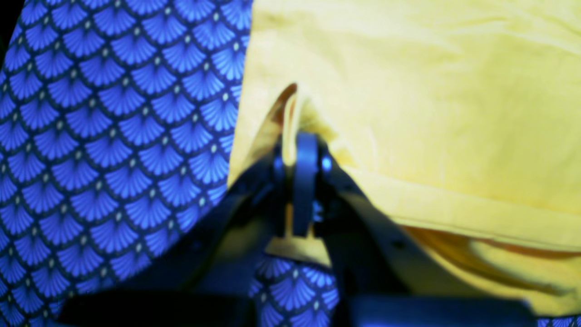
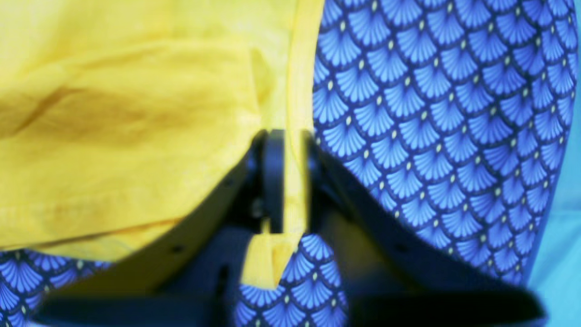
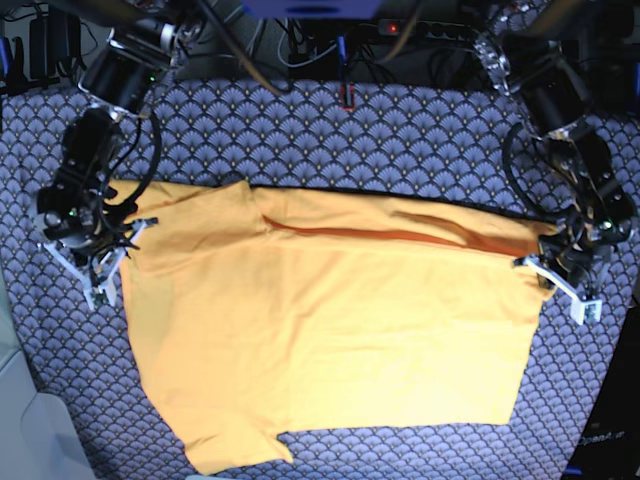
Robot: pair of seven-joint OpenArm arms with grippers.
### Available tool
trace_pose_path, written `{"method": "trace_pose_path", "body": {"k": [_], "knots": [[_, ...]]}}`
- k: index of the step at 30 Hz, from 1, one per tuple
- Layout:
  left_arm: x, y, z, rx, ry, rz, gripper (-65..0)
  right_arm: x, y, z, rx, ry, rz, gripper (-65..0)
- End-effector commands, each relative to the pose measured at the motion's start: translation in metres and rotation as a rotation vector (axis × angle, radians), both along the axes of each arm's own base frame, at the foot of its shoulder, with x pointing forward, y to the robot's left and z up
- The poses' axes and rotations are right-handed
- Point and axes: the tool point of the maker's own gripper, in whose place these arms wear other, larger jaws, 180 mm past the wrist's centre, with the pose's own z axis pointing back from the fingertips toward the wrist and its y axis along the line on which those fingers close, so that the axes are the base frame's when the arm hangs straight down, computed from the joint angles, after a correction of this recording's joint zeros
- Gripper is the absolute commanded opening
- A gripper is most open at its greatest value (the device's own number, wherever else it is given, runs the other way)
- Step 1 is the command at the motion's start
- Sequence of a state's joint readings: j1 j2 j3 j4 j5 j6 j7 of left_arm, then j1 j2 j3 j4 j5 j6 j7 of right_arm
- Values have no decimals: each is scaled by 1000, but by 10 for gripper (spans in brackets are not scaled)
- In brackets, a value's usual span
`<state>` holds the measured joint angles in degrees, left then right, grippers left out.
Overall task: Fold the T-shirt properly
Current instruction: 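Pull the right gripper's corner outward along the fold line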
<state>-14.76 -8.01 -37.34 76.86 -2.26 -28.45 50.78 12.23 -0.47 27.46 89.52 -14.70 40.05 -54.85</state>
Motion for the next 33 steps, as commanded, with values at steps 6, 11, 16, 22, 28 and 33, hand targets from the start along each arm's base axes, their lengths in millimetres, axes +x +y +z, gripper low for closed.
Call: {"method": "trace_pose_path", "body": {"k": [6, 11, 16, 22, 28, 33], "knots": [[10, 6, 18, 16, -55, 8, -650, 21, 6, 7, 35, -34, 10, -381], [10, 6, 18, 16, -55, 8, -650, 30, 16, -6, 82, 3, 23, -370], [10, 6, 18, 16, -55, 8, -650, 41, 20, -9, 106, 13, 32, -370], [10, 6, 18, 16, -55, 8, -650, 55, 24, 2, 100, -29, 55, -370], [10, 6, 18, 16, -53, 8, -650, 58, 28, 4, 77, -36, 89, -370], [10, 6, 18, 16, -53, 8, -650, 61, 19, 9, 60, -55, 88, -369]]}}
